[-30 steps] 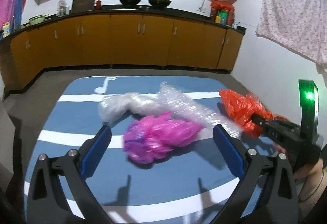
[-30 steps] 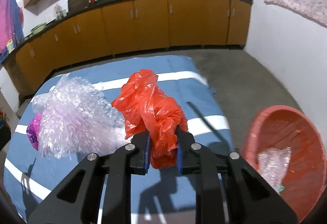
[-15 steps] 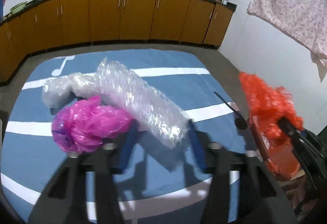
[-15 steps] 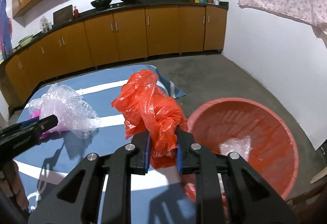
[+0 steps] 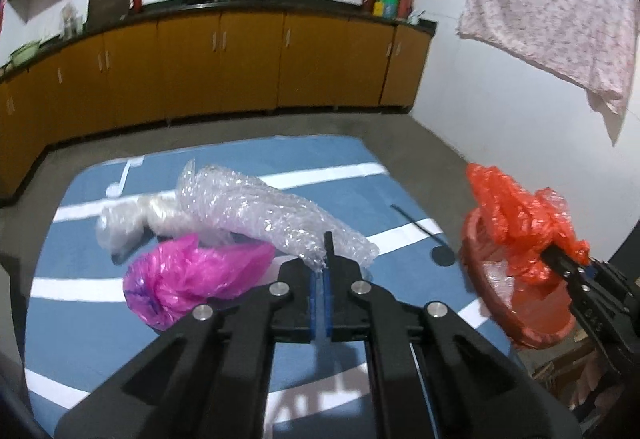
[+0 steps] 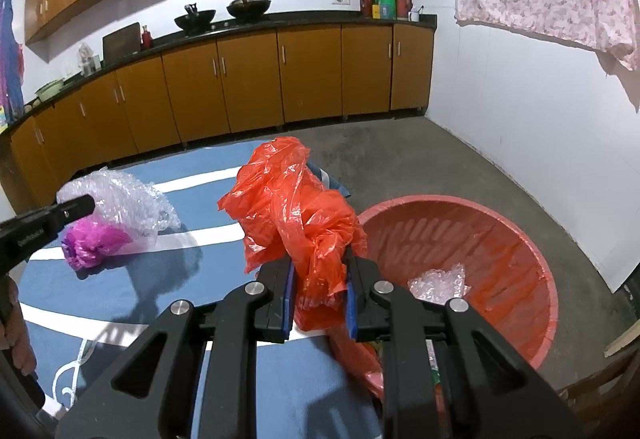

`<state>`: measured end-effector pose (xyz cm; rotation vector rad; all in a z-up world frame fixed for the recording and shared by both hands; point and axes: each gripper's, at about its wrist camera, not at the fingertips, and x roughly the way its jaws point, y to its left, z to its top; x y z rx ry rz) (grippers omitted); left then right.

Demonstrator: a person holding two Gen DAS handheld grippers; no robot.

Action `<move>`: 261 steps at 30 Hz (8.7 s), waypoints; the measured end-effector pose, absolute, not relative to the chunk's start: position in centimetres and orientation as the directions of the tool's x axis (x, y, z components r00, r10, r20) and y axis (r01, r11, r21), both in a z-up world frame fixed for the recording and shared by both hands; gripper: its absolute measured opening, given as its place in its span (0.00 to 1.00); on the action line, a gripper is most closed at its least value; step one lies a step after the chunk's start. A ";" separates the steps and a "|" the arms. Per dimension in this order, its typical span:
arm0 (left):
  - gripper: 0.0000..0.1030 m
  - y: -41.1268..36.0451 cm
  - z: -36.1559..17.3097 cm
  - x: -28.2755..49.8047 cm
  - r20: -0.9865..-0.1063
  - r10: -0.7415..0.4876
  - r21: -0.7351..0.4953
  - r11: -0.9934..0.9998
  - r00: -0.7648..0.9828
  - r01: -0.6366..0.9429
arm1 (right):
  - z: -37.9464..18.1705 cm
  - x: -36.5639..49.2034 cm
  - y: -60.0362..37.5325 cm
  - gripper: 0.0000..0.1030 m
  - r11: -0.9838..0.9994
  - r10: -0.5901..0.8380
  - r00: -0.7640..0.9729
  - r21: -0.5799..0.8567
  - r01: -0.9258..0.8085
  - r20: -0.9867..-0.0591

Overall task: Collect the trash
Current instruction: 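Carry both bags over the basket and open both tools, then grasp the pink bag with the right tool, then grasp the white plastic bag with the left tool, then carry both bags over the basket and open both tools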

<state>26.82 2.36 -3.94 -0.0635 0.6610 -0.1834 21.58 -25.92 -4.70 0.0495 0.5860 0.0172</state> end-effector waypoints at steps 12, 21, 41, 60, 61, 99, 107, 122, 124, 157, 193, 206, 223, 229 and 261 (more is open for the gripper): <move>0.04 -1.1 0.6 22.7 -0.518 -0.307 -0.126 0.951 0.798 0.284 | -2.6 18.5 -28.5 0.19 0.997 -0.005 0.863 0.069 0.046 -0.506; 0.04 -5.4 2.1 20.5 -0.479 -0.403 -0.134 0.911 0.780 0.389 | -1.6 16.6 -31.7 0.19 0.989 -0.077 0.870 0.075 0.130 -0.488; 0.04 -16.5 1.2 19.7 -0.467 -0.573 -0.151 0.802 0.673 0.578 | -2.0 15.4 -38.8 0.19 0.942 -0.219 0.836 0.112 0.315 -0.503; 0.35 -21.4 -4.5 22.7 -0.555 -0.567 -0.146 0.787 0.609 0.599 | -3.5 18.7 -41.3 0.29 0.929 -0.205 0.818 0.156 0.335 -0.538; 0.45 -20.8 -5.0 22.9 -0.563 -0.550 -0.148 0.801 0.617 0.580 | -3.8 18.8 -41.2 0.38 0.930 -0.197 0.815 0.159 0.331 -0.545; 0.79 12.5 -7.1 18.3 -0.568 0.100 0.013 0.994 0.817 -0.112 | -4.7 22.4 -18.6 0.64 0.984 0.175 0.798 0.132 -0.121 -0.576; 0.79 22.0 -7.4 16.5 -0.570 0.262 0.004 0.949 0.779 -0.317 | -5.3 24.3 -7.9 0.63 0.957 0.277 0.772 0.091 -0.276 -0.572; 0.79 27.1 -7.6 16.2 -0.562 0.311 -0.033 0.917 0.766 -0.397 | -8.8 30.2 -1.7 0.60 0.971 0.240 0.700 0.164 -0.175 -0.672; 0.79 27.1 -7.7 16.3 -0.563 0.304 -0.038 0.919 0.769 -0.392 | -9.6 30.3 -1.5 0.59 0.971 0.241 0.679 0.163 -0.177 -0.694; 0.88 19.5 -9.9 33.9 -0.642 0.163 0.101 0.987 0.749 -0.128 | -8.9 28.5 -14.3 0.06 0.995 0.095 0.756 0.071 -0.065 -0.648; 0.06 11.4 -2.9 27.3 -0.607 -0.041 0.002 0.999 0.794 0.053 | -1.3 21.6 -20.9 0.06 0.997 0.030 0.852 0.078 0.013 -0.523; 0.06 3.2 -0.6 25.0 -0.578 -0.154 -0.034 0.986 0.801 0.165 | -0.3 18.6 -28.3 0.06 0.981 -0.143 0.860 0.045 0.189 -0.490; 0.06 -9.2 -1.6 25.5 -0.591 -0.326 -0.098 0.937 0.738 0.335 | -0.7 17.1 -36.2 0.06 0.917 -0.314 0.811 0.064 0.394 -0.493; 0.06 -12.5 -2.7 25.9 -0.607 -0.355 -0.115 0.925 0.711 0.363 | -0.9 17.3 -37.6 0.06 0.899 -0.338 0.801 0.082 0.430 -0.494; 0.75 -12.4 -4.7 24.4 -0.586 -0.371 -0.141 0.922 0.720 0.361 | -2.1 13.3 -38.2 0.82 0.902 -0.312 0.833 0.134 0.411 -0.457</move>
